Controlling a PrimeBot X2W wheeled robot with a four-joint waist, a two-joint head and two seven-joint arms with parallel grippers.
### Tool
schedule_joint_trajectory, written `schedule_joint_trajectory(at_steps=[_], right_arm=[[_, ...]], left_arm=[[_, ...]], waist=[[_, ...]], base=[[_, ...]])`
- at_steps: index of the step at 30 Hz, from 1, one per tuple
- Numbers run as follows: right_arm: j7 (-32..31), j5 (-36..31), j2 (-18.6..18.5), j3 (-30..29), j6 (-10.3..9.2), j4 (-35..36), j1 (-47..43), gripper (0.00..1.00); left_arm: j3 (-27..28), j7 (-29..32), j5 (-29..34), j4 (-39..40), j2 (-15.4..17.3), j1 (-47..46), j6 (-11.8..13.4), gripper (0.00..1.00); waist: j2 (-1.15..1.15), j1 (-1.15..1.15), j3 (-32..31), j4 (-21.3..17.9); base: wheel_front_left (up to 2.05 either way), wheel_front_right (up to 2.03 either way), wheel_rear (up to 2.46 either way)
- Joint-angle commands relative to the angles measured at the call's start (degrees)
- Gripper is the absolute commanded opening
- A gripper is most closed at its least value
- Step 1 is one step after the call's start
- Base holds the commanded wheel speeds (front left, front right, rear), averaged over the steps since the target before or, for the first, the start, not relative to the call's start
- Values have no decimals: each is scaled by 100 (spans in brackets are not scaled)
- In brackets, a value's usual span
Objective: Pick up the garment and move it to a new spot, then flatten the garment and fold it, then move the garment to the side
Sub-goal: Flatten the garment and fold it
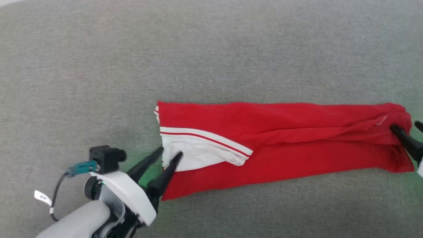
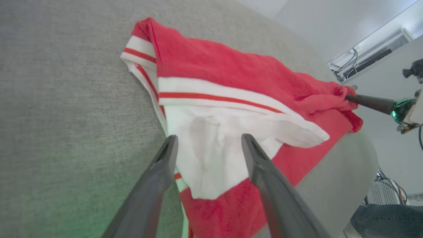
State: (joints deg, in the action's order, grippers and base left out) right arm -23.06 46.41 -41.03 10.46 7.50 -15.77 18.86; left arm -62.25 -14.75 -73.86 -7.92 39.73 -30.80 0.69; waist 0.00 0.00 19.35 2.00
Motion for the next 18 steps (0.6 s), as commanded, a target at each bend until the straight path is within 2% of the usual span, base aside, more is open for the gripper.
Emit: schedule_joint_trajectory(at_steps=[1, 2, 3, 4, 6, 8, 13, 18], right_arm=[[-83, 89, 63, -174, -3, -167, -115, 100], [-122, 128, 73, -259, -3, -258, -158, 100], [-122, 128, 73, -259, -3, -258, -158, 100], [-171, 162, 85, -311, -3, -351, -198, 100], [-268, 258, 144, -407, -3, -536, -244, 100], [-341, 312, 182, -450, -3, -721, -289, 100], [-463, 354, 283, -429, -4, -1082, -300, 100], [-553, 394, 388, -303, -1, -1240, -193, 100]], left_arm=[[585, -46, 161, 54, -198, 265, 104, 100], [950, -47, 266, 56, -319, 439, 134, 100], [950, -47, 266, 56, -319, 439, 134, 100], [1250, -45, 405, 26, -430, 659, 152, 100], [1823, -46, 893, -95, -676, 1011, 251, 100], [2404, -48, 1199, -161, -1056, 1325, 115, 100], [3655, -49, 2302, -458, -1721, 1903, -168, 100], [4718, -50, 4019, -371, -2217, 2227, -252, 100]], waist=[[0, 0, -75, 122], [0, 0, -97, 174], [0, 0, -97, 174], [0, 0, -120, 223], [0, 0, -178, 307], [0, 0, -238, 388], [0, 0, -362, 531], [0, 0, -399, 572]], base=[[0, 0, 0], [0, 0, 0], [0, 0, 0], [0, 0, 0], [0, 0, 0], [0, 0, 0], [0, 0, 0], [0, 0, 0]])
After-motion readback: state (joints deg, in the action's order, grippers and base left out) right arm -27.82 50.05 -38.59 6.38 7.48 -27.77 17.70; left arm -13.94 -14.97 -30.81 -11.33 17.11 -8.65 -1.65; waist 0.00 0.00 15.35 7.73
